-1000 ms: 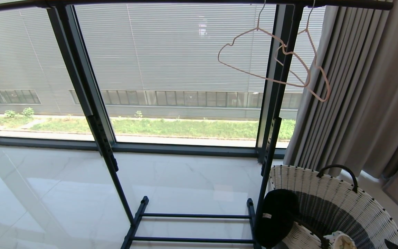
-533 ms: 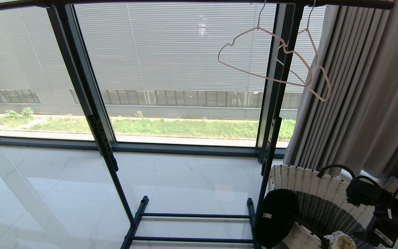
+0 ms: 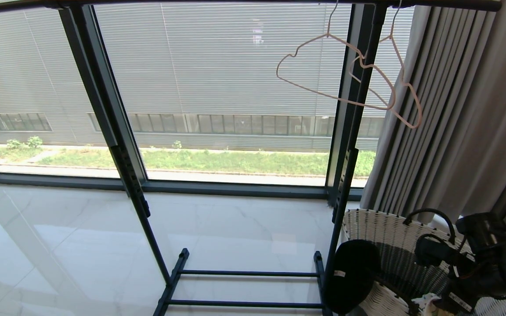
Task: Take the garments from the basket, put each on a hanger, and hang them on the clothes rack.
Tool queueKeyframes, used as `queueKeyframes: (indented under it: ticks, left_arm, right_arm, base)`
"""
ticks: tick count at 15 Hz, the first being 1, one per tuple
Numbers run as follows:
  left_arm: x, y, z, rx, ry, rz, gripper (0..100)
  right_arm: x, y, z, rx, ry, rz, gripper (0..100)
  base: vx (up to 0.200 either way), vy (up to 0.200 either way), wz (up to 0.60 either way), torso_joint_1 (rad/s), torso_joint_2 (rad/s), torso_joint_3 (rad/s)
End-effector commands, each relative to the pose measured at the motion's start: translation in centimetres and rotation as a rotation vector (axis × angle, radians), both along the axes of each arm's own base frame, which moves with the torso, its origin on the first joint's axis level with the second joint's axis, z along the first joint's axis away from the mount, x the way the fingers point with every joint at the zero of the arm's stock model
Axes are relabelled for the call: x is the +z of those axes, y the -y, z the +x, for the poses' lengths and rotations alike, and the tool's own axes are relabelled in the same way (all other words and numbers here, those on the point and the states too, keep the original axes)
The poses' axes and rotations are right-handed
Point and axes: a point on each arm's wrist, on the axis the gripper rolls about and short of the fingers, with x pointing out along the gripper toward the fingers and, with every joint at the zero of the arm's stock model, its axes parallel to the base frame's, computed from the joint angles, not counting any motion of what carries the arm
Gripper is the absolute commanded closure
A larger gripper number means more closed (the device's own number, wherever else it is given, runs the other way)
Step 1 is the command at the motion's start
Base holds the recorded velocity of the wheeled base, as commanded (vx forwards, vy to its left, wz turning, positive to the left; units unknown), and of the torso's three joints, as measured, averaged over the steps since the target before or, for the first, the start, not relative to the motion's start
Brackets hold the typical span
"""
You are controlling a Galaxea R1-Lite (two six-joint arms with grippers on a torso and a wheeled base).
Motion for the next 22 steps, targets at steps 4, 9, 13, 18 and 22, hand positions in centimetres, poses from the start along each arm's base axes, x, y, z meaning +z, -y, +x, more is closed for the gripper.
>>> queueKeyframes:
  ticks: [4, 9, 13, 18, 22]
  left_arm:
    - [0.0, 0.0, 0.0, 0.000, -0.002, 0.000, 0]
    - [0.0, 0.0, 0.0, 0.000, -0.002, 0.000, 0]
    - [0.0, 0.0, 0.0, 0.000, 0.000, -0.001, 0]
    - [0.0, 0.0, 0.0, -0.002, -0.001, 0.008, 0]
    - [0.0, 0.0, 0.0, -0.002, 0.000, 0.005, 0]
  right_arm:
    - [-2.4, 0.5, 0.9, -0.042, -0.026, -0.046, 0]
    - [-3.5, 0.4, 1.1, -0.042, 0.008, -0.046, 0]
    - [-3.6, 0.5, -0.2, -0.042, 0.045, -0.041, 100]
    - [2.5, 0.0, -2.4, -0.025, 0.225, -0.020, 100]
    - [10.1, -0.3, -5.8, -0.047, 0.258, 0.023, 100]
  base:
    - [0.000, 0.000, 0.00, 0.000, 0.00, 0.000]
    - [0.000, 0.000, 0.00, 0.000, 0.00, 0.000]
    - [0.000, 0.000, 0.00, 0.000, 0.00, 0.000]
    - [0.000, 0.000, 0.00, 0.000, 0.00, 0.000]
    - [0.000, 0.000, 0.00, 0.000, 0.00, 0.000]
